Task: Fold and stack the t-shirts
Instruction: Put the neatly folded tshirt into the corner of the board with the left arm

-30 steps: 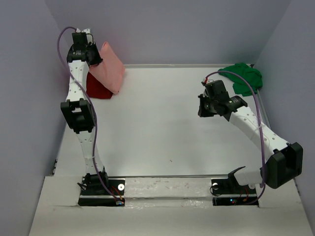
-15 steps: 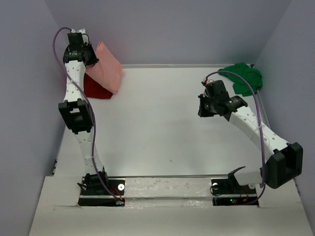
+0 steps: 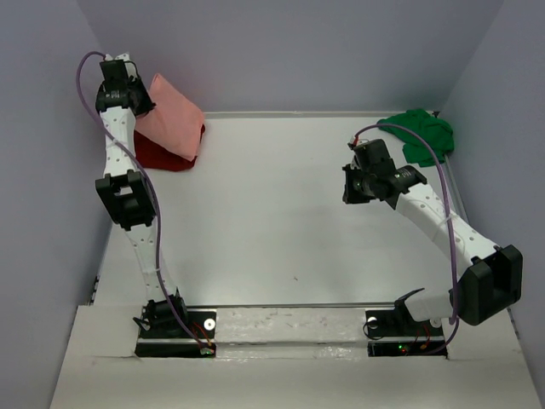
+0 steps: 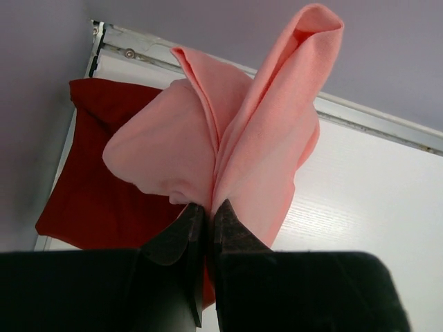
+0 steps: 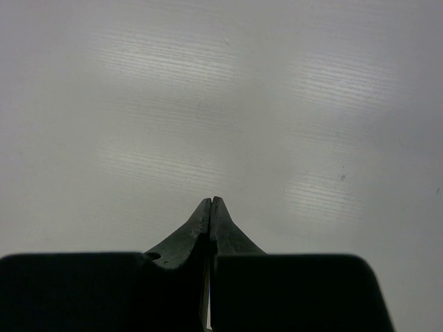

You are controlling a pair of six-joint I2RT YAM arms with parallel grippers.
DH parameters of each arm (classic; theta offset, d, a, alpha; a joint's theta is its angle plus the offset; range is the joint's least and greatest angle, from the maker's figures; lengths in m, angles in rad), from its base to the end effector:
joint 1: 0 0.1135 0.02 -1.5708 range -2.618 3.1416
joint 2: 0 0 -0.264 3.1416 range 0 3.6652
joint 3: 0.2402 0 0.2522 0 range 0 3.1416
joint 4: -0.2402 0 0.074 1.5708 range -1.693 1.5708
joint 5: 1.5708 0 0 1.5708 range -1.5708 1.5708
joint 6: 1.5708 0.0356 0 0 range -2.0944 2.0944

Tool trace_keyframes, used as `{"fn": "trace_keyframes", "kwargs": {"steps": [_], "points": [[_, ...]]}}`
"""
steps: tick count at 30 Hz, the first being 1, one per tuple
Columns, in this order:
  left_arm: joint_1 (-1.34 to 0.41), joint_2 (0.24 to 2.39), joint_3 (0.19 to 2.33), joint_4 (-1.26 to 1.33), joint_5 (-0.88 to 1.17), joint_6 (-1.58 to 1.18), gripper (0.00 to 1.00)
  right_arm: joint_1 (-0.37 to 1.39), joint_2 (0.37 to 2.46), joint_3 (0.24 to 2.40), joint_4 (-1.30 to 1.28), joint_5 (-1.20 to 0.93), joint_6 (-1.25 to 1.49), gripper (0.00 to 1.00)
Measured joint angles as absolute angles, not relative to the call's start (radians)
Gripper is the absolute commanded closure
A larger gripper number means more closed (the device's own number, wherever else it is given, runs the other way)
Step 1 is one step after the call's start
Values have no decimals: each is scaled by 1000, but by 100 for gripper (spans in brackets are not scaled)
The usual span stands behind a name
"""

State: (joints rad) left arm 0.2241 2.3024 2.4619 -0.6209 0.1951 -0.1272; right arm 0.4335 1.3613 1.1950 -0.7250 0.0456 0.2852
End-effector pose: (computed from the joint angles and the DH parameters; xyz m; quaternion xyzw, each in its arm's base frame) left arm 0.5146 0.1102 0.3596 -0.0973 0.8420 -0.0573 0.5276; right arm 0.2597 0.1184 0.3051 -0.0622 0.9406 0.0970 0.3194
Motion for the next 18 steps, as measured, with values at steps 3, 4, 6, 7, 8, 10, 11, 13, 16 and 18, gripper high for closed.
{"fn": "trace_keyframes", "kwargs": {"steps": [3, 4, 6, 7, 8, 10, 11, 13, 16, 18], "points": [[239, 2348, 2470, -615, 198, -128, 100, 434, 1361, 1195, -736, 46, 286, 100], [245, 2366, 2470, -614, 198, -128, 100, 434, 1361, 1196, -744, 50, 288, 100], [257, 2407, 2470, -612, 196, -128, 100, 434, 1360, 1198, -759, 54, 290, 100], [261, 2427, 2470, -612, 192, -128, 100, 434, 1360, 1204, -772, 57, 292, 100], [266, 2444, 2471, -613, 187, -128, 100, 434, 1360, 1208, -781, 57, 294, 100], [280, 2472, 2471, -613, 181, -128, 100, 434, 1354, 1222, -805, 61, 300, 100], [288, 2481, 2471, -614, 181, -129, 100, 435, 1349, 1225, -812, 64, 303, 100], [303, 2489, 2471, -614, 183, -136, 100, 437, 1342, 1240, -833, 68, 309, 100], [329, 2489, 2476, -607, 195, -147, 100, 445, 1341, 1280, -864, 72, 315, 100], [348, 2489, 2478, -601, 207, -154, 100, 450, 1341, 1312, -886, 72, 319, 100]]}}
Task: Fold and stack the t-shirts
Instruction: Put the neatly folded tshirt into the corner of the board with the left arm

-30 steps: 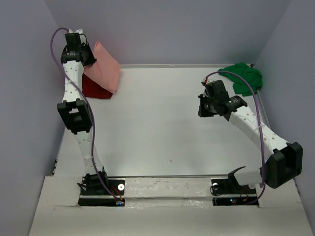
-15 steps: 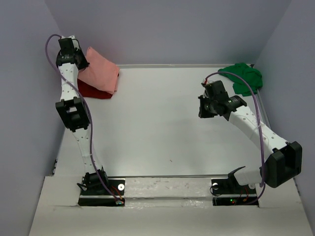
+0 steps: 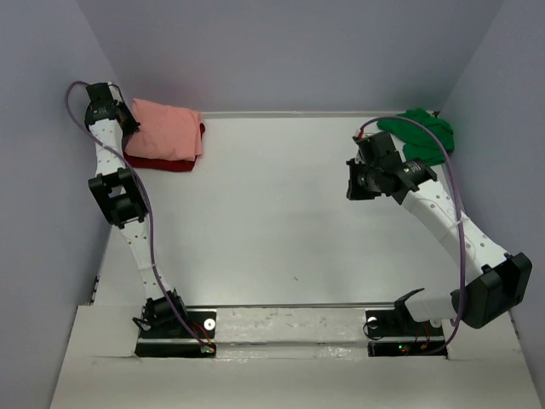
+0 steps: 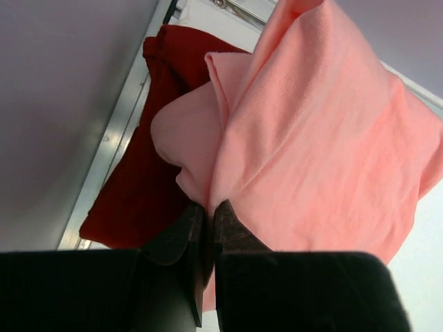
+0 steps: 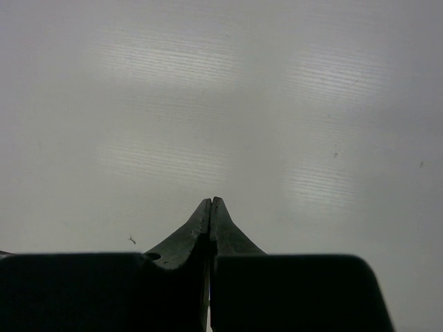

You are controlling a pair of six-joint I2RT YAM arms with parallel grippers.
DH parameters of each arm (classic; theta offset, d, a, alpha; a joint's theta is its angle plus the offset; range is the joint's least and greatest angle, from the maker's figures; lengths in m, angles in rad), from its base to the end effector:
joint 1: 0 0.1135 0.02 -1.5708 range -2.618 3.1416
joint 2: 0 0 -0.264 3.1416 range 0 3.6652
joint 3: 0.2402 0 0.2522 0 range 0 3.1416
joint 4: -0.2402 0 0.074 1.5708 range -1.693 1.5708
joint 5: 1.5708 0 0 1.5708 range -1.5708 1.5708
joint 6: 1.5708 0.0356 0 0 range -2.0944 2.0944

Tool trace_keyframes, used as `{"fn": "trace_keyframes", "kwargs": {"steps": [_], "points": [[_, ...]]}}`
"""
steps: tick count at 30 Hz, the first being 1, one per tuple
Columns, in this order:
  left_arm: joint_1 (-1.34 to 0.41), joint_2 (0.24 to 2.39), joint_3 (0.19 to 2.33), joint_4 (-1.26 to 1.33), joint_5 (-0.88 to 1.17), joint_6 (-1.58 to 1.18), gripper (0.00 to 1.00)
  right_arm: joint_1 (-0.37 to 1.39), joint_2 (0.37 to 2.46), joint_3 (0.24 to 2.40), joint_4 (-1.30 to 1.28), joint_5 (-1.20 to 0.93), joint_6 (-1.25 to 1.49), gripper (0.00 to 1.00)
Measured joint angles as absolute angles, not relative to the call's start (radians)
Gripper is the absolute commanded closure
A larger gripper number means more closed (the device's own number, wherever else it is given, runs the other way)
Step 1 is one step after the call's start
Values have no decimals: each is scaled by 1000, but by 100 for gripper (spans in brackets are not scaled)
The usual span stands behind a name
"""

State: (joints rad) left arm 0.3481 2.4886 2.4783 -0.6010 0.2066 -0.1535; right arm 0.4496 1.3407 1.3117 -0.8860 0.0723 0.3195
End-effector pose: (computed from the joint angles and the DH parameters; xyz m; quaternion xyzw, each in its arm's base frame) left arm 0.5330 0.1857 0.2689 -0.1729 0.8666 -0.0464 0.4658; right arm 0.2471 0.1164 0.3366 -0.0499 0.9449 0.0890 0.3112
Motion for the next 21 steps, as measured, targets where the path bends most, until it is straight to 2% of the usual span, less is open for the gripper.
{"fn": "trace_keyframes", "kwargs": {"steps": [5, 6, 7, 8, 9, 11, 14, 21], "points": [[368, 2506, 2510, -602, 210, -164, 100, 466, 1343, 1384, -926, 89, 329, 100], [368, 2512, 2516, -601, 208, -166, 95, 471, 1343, 1394, -931, 94, 331, 100], [368, 2516, 2519, -599, 206, -167, 87, 475, 1343, 1400, -933, 97, 334, 100], [368, 2520, 2521, -595, 205, -169, 62, 479, 1343, 1401, -935, 98, 336, 100], [366, 2522, 2521, -591, 204, -170, 47, 480, 1343, 1401, -940, 99, 338, 100], [365, 2527, 2521, -582, 202, -175, 24, 485, 1343, 1399, -944, 101, 343, 100], [366, 2529, 2521, -568, 202, -179, 11, 490, 1343, 1395, -944, 101, 345, 100], [339, 2529, 2521, -557, 180, -178, 8, 493, 1342, 1350, -944, 100, 348, 100]]}}
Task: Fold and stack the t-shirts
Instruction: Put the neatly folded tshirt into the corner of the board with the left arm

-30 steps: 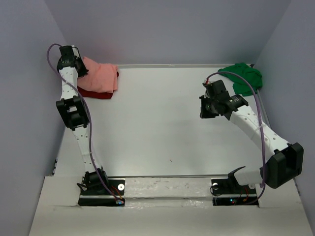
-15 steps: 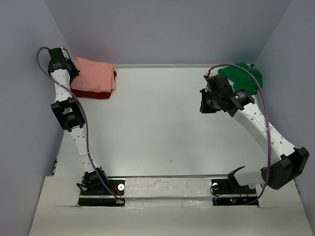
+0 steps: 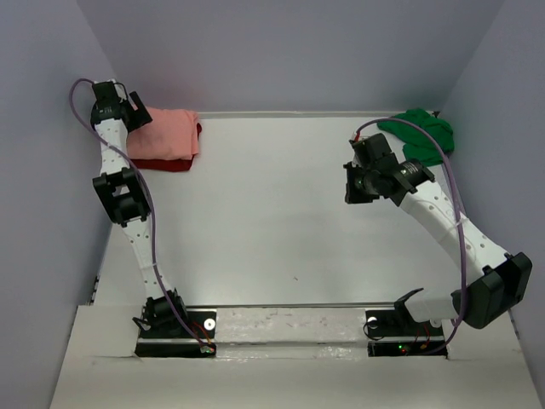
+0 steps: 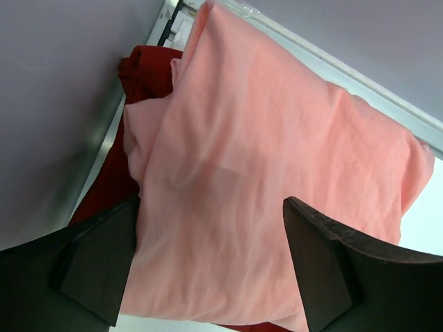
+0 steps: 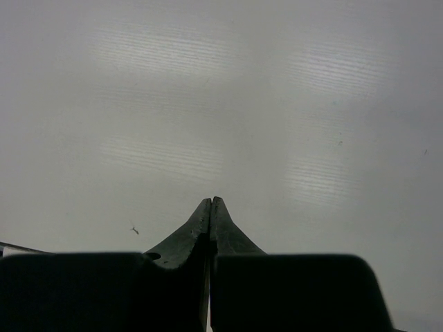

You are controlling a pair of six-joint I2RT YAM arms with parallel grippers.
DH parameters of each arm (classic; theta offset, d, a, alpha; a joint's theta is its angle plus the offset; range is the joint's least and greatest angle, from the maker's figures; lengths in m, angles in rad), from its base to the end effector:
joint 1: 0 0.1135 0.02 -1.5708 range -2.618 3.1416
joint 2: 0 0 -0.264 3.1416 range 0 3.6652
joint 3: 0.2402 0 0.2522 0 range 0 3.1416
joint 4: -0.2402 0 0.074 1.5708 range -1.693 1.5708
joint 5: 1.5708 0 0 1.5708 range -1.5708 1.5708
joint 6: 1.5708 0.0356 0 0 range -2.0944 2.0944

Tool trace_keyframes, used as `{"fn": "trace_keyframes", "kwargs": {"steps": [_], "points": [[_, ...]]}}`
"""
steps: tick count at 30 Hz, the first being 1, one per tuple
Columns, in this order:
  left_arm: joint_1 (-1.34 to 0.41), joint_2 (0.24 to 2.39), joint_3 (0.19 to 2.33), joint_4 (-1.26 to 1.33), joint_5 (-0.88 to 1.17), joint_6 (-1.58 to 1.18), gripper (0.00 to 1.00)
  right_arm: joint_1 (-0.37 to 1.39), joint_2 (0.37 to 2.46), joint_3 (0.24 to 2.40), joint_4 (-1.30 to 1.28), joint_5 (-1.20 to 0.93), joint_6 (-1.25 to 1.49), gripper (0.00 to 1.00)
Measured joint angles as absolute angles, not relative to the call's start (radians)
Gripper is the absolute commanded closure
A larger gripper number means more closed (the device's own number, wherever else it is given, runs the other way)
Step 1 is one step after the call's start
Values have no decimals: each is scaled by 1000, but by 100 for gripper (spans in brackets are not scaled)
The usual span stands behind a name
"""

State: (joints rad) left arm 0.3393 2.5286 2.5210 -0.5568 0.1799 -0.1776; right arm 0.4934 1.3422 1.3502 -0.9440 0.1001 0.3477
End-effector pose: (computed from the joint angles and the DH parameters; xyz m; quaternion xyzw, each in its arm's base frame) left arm 0.5429 0.1849 0.2652 -0.1811 0.8546 -0.0397 0.4851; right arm 0.2391 0.1245 0.3445 -0.0535 0.9475 0.0839 0.3040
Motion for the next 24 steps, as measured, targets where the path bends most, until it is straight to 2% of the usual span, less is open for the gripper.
{"fn": "trace_keyframes", "kwargs": {"steps": [7, 15, 20, 23, 24], "points": [[276, 2467, 2481, -552, 101, -158, 7, 506, 1341, 1332, -942, 95, 348, 100], [112, 2286, 2465, -551, -70, -111, 6, 538, 1333, 1325, -943, 90, 355, 100], [80, 2234, 2453, -545, -140, -105, 11, 546, 1303, 1325, -944, 90, 360, 100], [86, 2237, 2431, -549, -155, -110, 40, 548, 1283, 1325, -947, 92, 363, 100], [87, 2241, 2427, -554, -154, -110, 73, 549, 1278, 1325, -949, 93, 364, 100]]}}
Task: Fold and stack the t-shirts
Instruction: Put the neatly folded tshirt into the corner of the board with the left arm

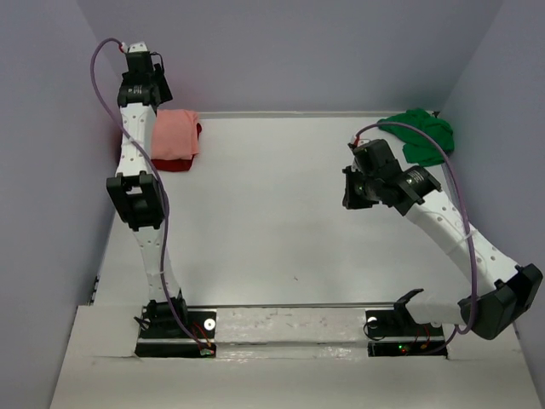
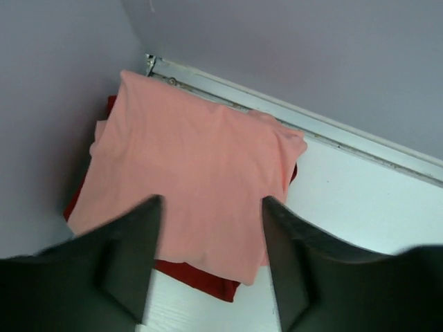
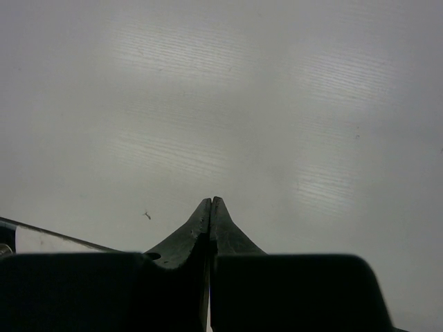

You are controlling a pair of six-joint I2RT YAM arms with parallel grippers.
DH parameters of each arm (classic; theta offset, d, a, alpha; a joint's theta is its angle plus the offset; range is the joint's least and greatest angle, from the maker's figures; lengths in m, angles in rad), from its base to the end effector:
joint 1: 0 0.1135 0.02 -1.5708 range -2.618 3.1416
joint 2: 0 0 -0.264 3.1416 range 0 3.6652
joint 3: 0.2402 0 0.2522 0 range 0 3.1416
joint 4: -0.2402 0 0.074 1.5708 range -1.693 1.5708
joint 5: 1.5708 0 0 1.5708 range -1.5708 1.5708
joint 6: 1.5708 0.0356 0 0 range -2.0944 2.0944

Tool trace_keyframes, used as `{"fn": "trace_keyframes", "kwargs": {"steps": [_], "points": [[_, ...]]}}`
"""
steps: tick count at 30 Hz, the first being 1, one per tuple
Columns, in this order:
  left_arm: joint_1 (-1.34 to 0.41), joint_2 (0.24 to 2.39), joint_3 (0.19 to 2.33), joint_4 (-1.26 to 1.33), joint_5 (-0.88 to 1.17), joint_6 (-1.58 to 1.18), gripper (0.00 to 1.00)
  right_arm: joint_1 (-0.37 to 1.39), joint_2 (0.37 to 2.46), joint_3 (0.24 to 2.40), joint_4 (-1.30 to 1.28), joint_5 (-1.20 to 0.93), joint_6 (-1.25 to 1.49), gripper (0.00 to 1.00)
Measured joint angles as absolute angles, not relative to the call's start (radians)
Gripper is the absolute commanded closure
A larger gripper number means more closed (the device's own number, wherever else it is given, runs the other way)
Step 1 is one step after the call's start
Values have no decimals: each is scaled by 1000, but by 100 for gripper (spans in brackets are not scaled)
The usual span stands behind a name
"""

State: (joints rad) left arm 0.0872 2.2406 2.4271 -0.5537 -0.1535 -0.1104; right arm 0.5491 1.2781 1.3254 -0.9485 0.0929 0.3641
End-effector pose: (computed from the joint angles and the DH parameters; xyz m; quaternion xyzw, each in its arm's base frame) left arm 0.5130 0.0503 0.3856 -0.1243 0.8136 0.0566 0.5652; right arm 0.2180 0.1295 0.3520 -0.0719 0.9408 0.1053 0.3139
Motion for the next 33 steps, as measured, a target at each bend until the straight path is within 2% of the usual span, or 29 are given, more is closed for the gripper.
{"fn": "trace_keyframes", "kwargs": {"steps": [1, 2, 10, 17, 22, 26, 33], "points": [[88, 2249, 2425, -565, -146, -118, 89, 550, 1273, 1325, -950, 95, 366, 100], [88, 2253, 2423, -567, -141, -126, 99, 551, 1266, 1325, -952, 99, 368, 100], [15, 2242, 2370, -596, -59, -187, 100, 551, 1219, 1266, -949, 197, 376, 100], [-71, 2155, 2207, -590, -43, -205, 100, 551, 1232, 1260, -912, 302, 382, 100], [-64, 2172, 2242, -607, -90, -199, 100, 551, 1264, 1261, -910, 334, 376, 100], [-31, 2294, 2451, -640, -145, -187, 100, 551, 1251, 1262, -910, 339, 360, 100], [21, 2343, 2410, -652, -187, -179, 100, 551, 1199, 1265, -910, 352, 340, 100]]}}
